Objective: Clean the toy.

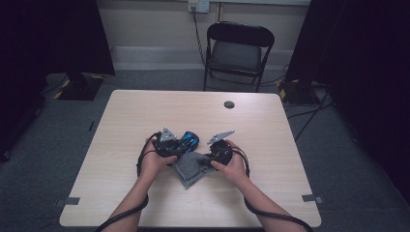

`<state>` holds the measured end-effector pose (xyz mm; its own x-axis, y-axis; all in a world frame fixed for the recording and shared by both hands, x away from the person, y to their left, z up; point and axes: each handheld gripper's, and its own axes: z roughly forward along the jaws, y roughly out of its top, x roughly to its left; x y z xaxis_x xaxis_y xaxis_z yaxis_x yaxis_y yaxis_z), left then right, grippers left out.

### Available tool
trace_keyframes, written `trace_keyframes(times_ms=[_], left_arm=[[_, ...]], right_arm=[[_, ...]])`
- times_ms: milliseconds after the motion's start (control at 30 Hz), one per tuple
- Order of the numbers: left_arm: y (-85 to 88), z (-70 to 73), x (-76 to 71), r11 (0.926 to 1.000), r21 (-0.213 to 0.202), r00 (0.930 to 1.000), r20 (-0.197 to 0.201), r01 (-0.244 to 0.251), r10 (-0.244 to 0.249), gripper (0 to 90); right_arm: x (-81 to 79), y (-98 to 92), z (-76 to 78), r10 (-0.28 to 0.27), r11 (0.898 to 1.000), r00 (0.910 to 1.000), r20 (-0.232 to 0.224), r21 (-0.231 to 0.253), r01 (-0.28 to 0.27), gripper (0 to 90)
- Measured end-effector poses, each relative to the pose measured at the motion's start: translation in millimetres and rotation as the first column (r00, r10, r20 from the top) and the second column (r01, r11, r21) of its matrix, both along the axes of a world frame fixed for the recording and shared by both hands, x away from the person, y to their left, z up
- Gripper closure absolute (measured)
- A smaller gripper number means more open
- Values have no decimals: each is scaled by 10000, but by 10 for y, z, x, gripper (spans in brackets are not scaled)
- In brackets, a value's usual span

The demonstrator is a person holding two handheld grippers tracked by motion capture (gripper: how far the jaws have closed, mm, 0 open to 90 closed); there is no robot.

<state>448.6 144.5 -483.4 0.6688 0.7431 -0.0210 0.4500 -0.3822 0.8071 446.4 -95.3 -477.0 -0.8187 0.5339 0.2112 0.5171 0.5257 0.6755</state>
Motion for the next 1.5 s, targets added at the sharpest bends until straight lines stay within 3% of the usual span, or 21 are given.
trace_keyframes(times_ms=[667,1167,1500], left_arm=[[0,2,3,10000,36,10000,26,-3,3,514],[1,3,2,10000,44,10000,13,-10,10,514],[-1,3,2,10000,43,10000,19,-13,13,514]], right_arm=[[197,-201,22,-673,9973,9977,31,-303,674,689],[341,-326,43,-1265,9898,9917,211,-642,1276,688],[430,-492,53,-2029,9765,9790,201,-698,2038,688]])
